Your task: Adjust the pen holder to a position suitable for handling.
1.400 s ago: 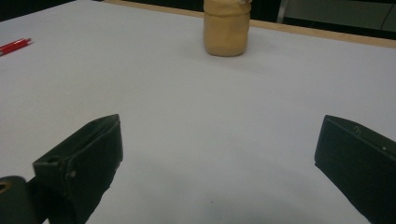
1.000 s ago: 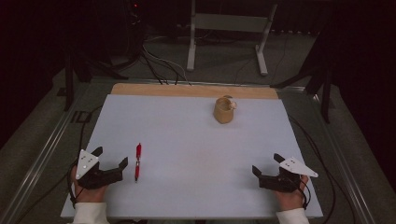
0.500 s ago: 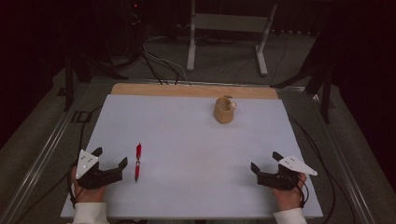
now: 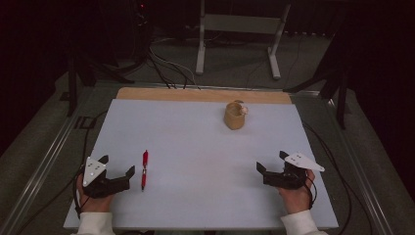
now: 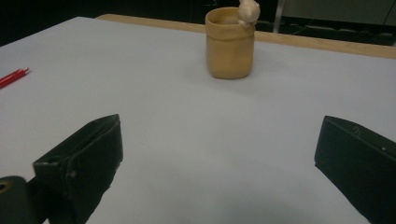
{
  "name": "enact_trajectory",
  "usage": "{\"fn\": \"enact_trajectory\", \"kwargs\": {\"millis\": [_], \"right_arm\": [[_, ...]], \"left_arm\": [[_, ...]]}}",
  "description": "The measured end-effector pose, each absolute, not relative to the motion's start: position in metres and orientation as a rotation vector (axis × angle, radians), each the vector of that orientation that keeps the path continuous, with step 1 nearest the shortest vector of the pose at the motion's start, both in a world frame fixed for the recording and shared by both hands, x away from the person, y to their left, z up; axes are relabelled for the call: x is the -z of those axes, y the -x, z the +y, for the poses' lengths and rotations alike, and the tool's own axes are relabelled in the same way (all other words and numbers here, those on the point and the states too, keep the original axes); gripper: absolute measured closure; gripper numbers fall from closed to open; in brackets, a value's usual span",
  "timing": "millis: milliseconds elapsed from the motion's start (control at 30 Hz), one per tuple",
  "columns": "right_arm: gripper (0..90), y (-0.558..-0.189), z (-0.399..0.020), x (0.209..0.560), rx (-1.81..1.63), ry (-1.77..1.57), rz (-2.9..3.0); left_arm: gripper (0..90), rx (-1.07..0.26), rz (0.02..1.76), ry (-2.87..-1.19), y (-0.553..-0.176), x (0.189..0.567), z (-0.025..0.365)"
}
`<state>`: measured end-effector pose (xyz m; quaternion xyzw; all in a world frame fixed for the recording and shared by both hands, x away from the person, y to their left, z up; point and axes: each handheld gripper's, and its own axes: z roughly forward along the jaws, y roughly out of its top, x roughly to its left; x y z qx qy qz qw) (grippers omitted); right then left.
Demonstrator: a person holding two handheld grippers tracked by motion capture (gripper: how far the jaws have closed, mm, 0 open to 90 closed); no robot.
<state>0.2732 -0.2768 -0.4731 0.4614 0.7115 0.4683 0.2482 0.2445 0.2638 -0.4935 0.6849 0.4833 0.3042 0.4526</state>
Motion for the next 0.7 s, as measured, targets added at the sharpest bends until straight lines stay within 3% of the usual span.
{"fn": "enact_trajectory", "kwargs": {"millis": [700], "right_arm": [[1.7, -0.326, -0.262, 0.451, -1.287, -1.294, 1.929]], "left_arm": [[1.4, -0.761, 1.195, -1.701, -0.246, 0.496, 0.261]]}}
